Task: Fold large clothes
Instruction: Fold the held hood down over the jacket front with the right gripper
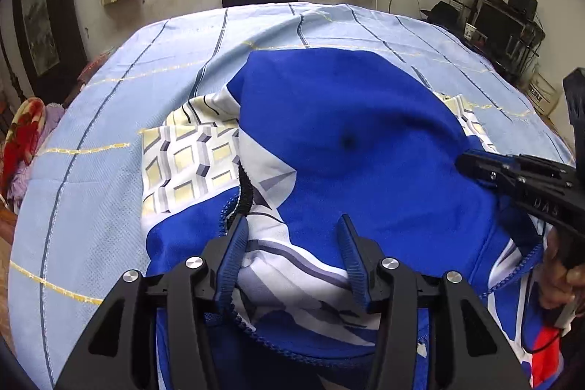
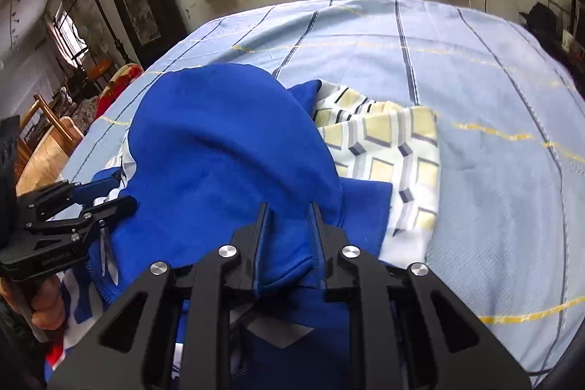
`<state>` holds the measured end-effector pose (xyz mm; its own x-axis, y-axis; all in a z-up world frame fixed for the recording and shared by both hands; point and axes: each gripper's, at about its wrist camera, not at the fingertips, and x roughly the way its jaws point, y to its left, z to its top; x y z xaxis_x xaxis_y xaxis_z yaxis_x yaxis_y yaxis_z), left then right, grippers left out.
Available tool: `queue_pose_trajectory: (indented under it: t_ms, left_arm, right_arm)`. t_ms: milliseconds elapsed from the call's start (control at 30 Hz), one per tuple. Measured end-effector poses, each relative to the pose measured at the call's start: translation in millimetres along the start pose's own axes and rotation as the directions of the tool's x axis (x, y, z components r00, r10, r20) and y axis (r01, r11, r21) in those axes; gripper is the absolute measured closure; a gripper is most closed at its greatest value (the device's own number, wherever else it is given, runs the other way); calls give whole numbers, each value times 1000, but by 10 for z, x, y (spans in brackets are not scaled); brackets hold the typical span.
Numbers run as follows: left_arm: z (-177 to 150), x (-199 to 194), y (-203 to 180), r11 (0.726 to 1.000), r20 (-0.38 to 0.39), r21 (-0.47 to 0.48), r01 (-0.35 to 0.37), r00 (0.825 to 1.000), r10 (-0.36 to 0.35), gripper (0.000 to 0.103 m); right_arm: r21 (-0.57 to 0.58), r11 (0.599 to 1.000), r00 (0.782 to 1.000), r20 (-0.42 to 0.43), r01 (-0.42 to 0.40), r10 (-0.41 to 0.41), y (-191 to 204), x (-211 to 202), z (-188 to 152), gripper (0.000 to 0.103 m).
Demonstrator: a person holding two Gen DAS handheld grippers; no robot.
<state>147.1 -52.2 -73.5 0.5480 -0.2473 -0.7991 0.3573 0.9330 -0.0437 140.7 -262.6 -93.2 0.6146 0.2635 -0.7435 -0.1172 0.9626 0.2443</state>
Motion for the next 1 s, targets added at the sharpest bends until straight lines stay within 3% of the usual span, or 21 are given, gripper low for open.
queue_pose_trajectory:
  t_ms: [67, 100, 267, 367, 433, 500, 533, 633, 733, 800, 933, 967, 1000]
  left_arm:
    - [-15, -92, 16, 999, 10, -14, 30, 1000, -29, 46]
    - [-31, -121, 22, 999, 14, -16, 34, 999, -34, 45]
    - [-187, -277, -73, 999, 10, 43, 9, 1000, -9, 40]
    - [-298, -282, -147, 996, -9, 94, -9, 1000, 9, 37]
    - [-362, -232, -160, 994, -40, 108, -9, 999, 14, 37]
    - [-396, -122, -182, 992, -76, 125, -26, 996, 36, 37]
    - [-401, -108, -192, 991, -70, 132, -33, 997, 42, 35]
    - [-394, -94, -188, 991, -72, 129, -30, 997, 40, 34]
    - [-390, -197, -134, 995, -66, 95, -6, 998, 13, 35]
    - [-373, -334, -60, 998, -35, 60, 17, 999, -15, 35]
    - [-415, -674, 147, 1000, 37, -3, -10, 999, 10, 35]
    - [-448, -759, 232, 1000, 49, -31, -5, 999, 6, 34]
    - [-474, -817, 294, 998, 55, -55, 2, 998, 1, 34]
  right_arm:
    - [-6, 999, 999, 26, 42, -42, 12, -96, -10, 93]
    - [-2, 999, 999, 35, 38, -38, 3, -137, -16, 91]
    - [-78, 994, 994, 70, -76, 82, 262, -559, -146, 89]
    - [-165, 977, 991, -9, -133, 133, 506, -602, -378, 89]
    - [-182, 974, 989, -73, -137, 126, 563, -515, -507, 89]
    - [-159, 981, 984, -159, -110, 84, 501, -318, -604, 90]
    - [-128, 984, 980, -171, -126, 104, 437, -260, -607, 93]
    - [-27, 985, 968, -190, -172, 164, 276, -266, -531, 102]
    - [0, 984, 970, -163, -180, 178, 221, -397, -516, 102]
    - [11, 984, 979, -101, -177, 177, 155, -625, -485, 95]
    - [49, 993, 992, 74, -105, 101, -142, -1229, -465, 75]
    - [54, 996, 991, 113, -77, 70, -194, -1367, -494, 66]
    - [57, 997, 988, 151, -45, 36, -227, -1497, -526, 51]
